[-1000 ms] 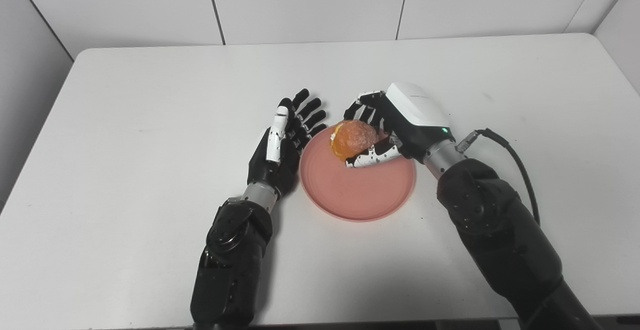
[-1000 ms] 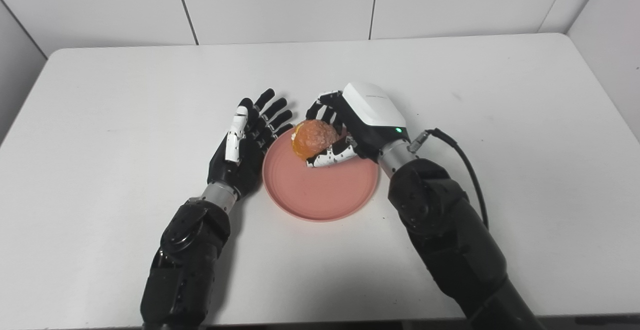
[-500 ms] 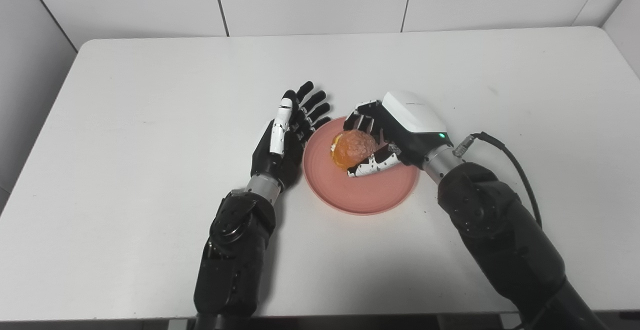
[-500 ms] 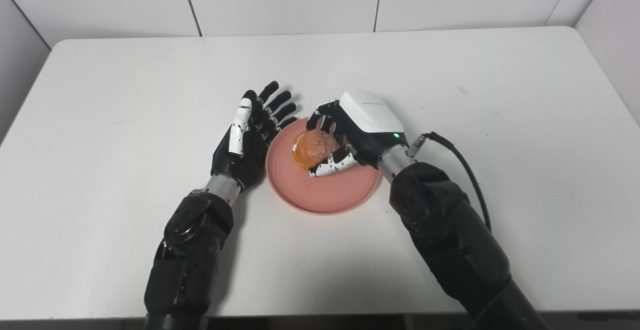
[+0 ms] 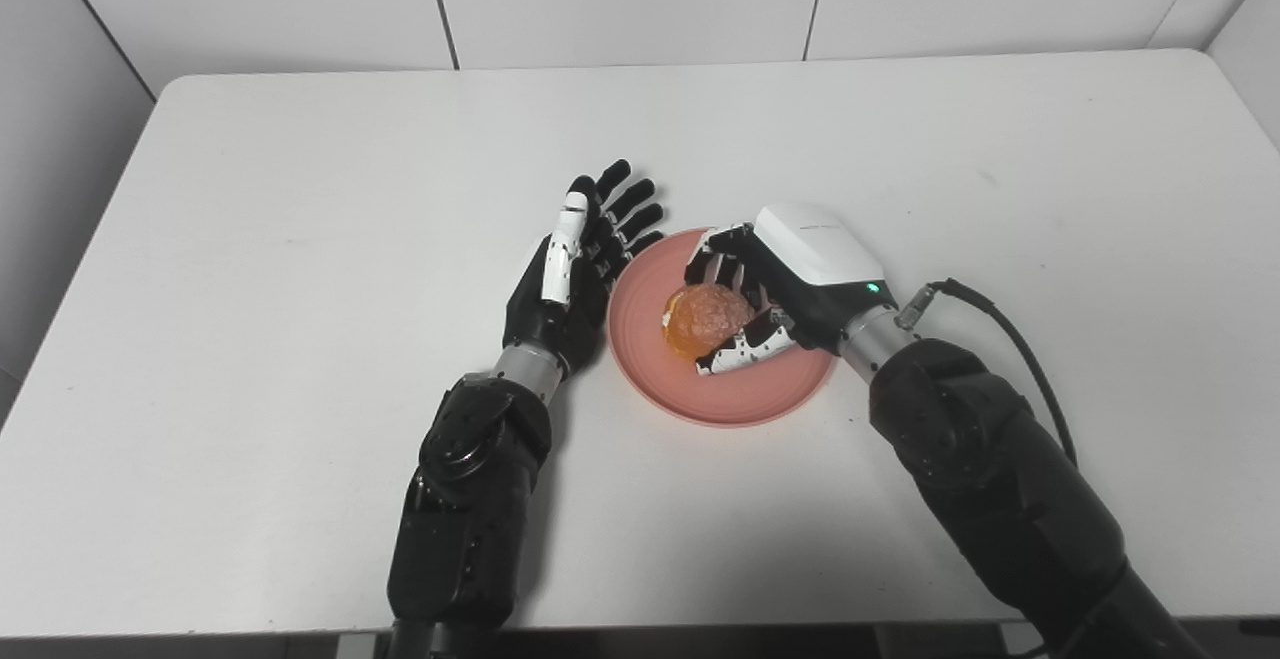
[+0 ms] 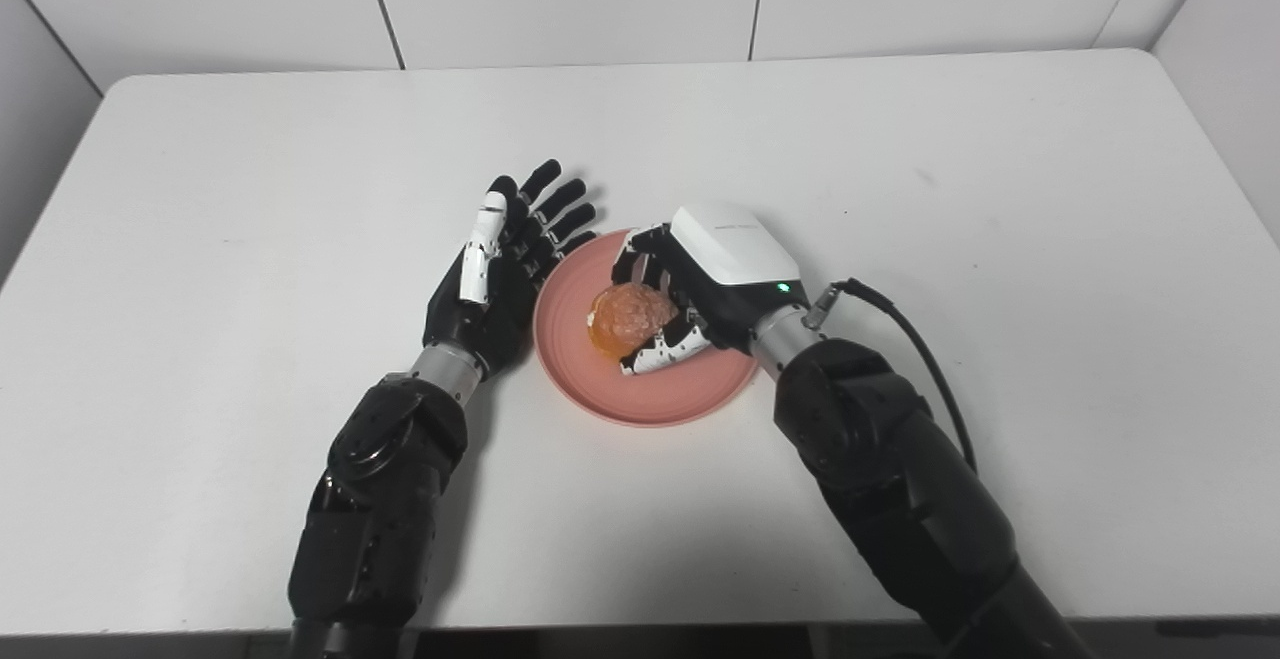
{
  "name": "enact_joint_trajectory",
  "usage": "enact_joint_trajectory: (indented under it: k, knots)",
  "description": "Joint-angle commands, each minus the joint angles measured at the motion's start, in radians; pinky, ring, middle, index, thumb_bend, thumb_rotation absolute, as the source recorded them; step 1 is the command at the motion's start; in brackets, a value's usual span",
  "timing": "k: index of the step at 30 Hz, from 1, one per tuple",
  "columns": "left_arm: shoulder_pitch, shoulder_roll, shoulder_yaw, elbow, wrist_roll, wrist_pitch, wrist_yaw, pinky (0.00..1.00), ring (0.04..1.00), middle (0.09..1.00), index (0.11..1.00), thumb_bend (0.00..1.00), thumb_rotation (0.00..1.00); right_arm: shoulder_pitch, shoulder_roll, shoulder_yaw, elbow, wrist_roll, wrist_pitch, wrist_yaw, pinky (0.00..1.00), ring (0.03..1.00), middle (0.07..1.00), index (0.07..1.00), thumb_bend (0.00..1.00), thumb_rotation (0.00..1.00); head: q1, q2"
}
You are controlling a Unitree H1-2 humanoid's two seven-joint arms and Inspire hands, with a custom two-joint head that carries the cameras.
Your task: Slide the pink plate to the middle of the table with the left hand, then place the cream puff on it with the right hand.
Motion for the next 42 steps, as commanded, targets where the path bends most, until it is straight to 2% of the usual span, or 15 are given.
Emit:
enact_joint_trajectory:
  k: [1, 4, 14, 15, 17, 18, 19, 20, 21, 23, 25, 27, 29, 35, 42]
  knots:
    - [0.012, -0.004, -0.002, 0.016, 0.015, 0.048, 0.018, 0.88, 0.898, 0.909, 0.913, 0.45, 1.0, -0.015, -0.004, -0.003, -0.017, -0.014, -0.051, -0.027, 0.26, 0.34, 0.411, 0.532, 0.52, 0.0, 0.001, 0.0]
    - [0.013, -0.005, -0.001, 0.017, 0.013, 0.046, 0.018, 0.88, 0.897, 0.907, 0.912, 0.45, 1.0, -0.013, -0.003, -0.001, -0.016, -0.026, -0.052, -0.02, 0.23, 0.318, 0.47, 0.491, 0.53, 0.0, 0.001, 0.0]
    - [0.012, -0.005, -0.002, 0.018, 0.014, 0.041, 0.016, 0.88, 0.898, 0.908, 0.913, 0.46, 1.0, -0.007, 0.001, -0.001, -0.016, -0.032, -0.047, -0.007, 0.2, 0.283, 0.475, 0.488, 0.53, 0.0, -0.001, -0.001]
    - [0.012, -0.005, -0.002, 0.017, 0.014, 0.042, 0.016, 0.88, 0.899, 0.909, 0.914, 0.46, 1.0, -0.007, 0.002, -0.002, -0.017, -0.03, -0.045, -0.005, 0.14, 0.206, 0.326, 0.49, 0.52, 0.1, -0.001, -0.001]
    - [0.012, -0.005, -0.002, 0.017, 0.014, 0.042, 0.016, 0.88, 0.899, 0.909, 0.914, 0.46, 1.0, -0.007, 0.002, -0.003, -0.019, -0.022, -0.044, 0.005, 0.1, 0.162, 0.256, 0.491, 0.52, 0.13, -0.002, -0.001]
    - [0.012, -0.004, -0.003, 0.017, 0.015, 0.041, 0.015, 0.88, 0.9, 0.909, 0.914, 0.46, 1.0, -0.009, 0.001, -0.002, -0.021, -0.019, -0.044, 0.011, 0.09, 0.147, 0.237, 0.57, 0.65, 0.16, -0.002, -0.001]
    - [0.012, -0.004, -0.003, 0.018, 0.015, 0.04, 0.015, 0.88, 0.901, 0.91, 0.915, 0.46, 1.0, -0.012, -0.002, 0.003, -0.026, -0.027, -0.032, 0.03, 0.09, 0.151, 0.246, 0.618, 0.72, 0.18, -0.002, -0.001]
    - [0.012, -0.004, -0.003, 0.018, 0.018, 0.04, 0.017, 0.89, 0.9, 0.91, 0.914, 0.46, 1.0, -0.015, -0.005, 0.008, -0.032, -0.037, -0.021, 0.05, 0.25, 0.376, 0.466, 0.676, 0.77, 0.26, -0.002, -0.001]
    - [0.012, -0.003, -0.003, 0.018, 0.019, 0.04, 0.018, 0.88, 0.899, 0.908, 0.912, 0.46, 1.0, -0.017, -0.007, 0.011, -0.038, -0.045, -0.013, 0.069, 0.37, 0.511, 0.594, 0.711, 0.8, 0.31, -0.003, -0.001]
    - [0.012, -0.003, -0.003, 0.017, 0.019, 0.041, 0.017, 0.88, 0.899, 0.908, 0.912, 0.46, 1.0, -0.018, -0.008, 0.011, -0.048, -0.055, -0.001, 0.1, 0.51, 0.659, 0.741, 0.773, 0.85, 0.39, -0.004, -0.001]
    - [0.012, -0.002, -0.003, 0.018, 0.018, 0.037, 0.013, 0.88, 0.9, 0.909, 0.913, 0.46, 1.0, -0.02, -0.006, 0.006, -0.055, -0.057, 0.008, 0.129, 0.57, 0.718, 0.804, 0.813, 0.88, 0.45, -0.004, -0.001]
    - [0.012, -0.002, -0.001, 0.018, 0.016, 0.038, 0.012, 0.88, 0.901, 0.909, 0.914, 0.46, 1.0, -0.022, -0.004, 0.0, -0.061, -0.056, 0.017, 0.154, 0.6, 0.757, 0.841, 0.843, 0.9, 0.48, -0.004, -0.001]
    - [0.012, -0.003, 0.0, 0.016, 0.016, 0.04, 0.013, 0.88, 0.9, 0.908, 0.912, 0.46, 1.0, -0.023, -0.004, -0.006, -0.069, -0.049, 0.026, 0.177, 0.71, 0.83, 0.89, 0.913, 0.94, 0.55, -0.004, -0.001]
    - [0.012, -0.003, 0.002, 0.01, 0.014, 0.045, 0.015, 0.88, 0.897, 0.906, 0.912, 0.44, 1.0, -0.029, -0.008, -0.016, -0.085, -0.049, 0.025, 0.218, 0.79, 0.871, 0.918, 0.95, 0.99, 0.62, -0.006, 0.0]
    - [0.01, -0.004, 0.006, 0.006, 0.015, 0.047, 0.018, 0.89, 0.898, 0.905, 0.915, 0.44, 1.0, -0.028, -0.009, -0.028, -0.101, -0.046, 0.016, 0.234, 0.85, 0.899, 0.935, 0.958, 1.0, 0.64, -0.006, -0.002]
